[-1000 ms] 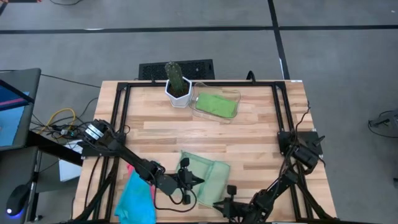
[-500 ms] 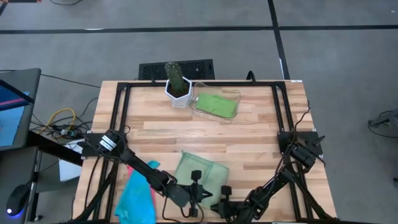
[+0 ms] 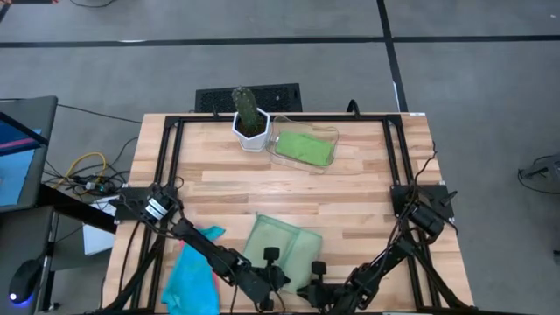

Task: Fold microfiber towels
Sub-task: Fold the light green towel

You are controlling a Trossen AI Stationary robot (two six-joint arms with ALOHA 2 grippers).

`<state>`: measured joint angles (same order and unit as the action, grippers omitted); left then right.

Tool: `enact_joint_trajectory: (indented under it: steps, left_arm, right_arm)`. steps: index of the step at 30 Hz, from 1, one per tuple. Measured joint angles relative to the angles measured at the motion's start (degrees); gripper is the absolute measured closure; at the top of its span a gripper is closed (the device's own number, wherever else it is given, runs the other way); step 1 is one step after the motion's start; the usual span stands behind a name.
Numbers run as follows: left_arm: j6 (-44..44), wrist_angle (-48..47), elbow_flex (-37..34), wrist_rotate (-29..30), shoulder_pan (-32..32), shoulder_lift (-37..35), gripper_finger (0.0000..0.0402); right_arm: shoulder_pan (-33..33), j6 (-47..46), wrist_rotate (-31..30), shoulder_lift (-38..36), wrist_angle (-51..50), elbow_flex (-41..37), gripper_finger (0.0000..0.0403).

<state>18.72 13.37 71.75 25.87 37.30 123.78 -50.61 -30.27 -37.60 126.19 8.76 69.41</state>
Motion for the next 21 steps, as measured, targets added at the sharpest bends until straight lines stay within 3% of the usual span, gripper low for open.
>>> enact_joint_trajectory:
  steps: [5,12,16,21]
  left_arm:
    - [1.8,-0.95,0.04,-0.6,0.48,1.26,0.0401]
    - [2.38,-1.04,0.11,-0.52,0.48,1.81,0.0401]
    - [2.38,-0.71,0.11,-0.11,0.5,1.89,0.0401]
    - [2.36,-0.7,0.09,-0.08,0.48,1.9,0.0401]
  right_arm:
    - [-0.07,3.21,-3.56,-4.49,-6.66,-0.42,0.0332]
    - [1.07,-1.06,-20.32,-14.09,-25.71,-0.25,0.0332]
    - [4.4,-10.69,-20.04,-15.37,-35.4,-0.78,0.0332]
    - [7.62,-10.93,-13.4,-10.07,-24.51,-4.31,0.0332]
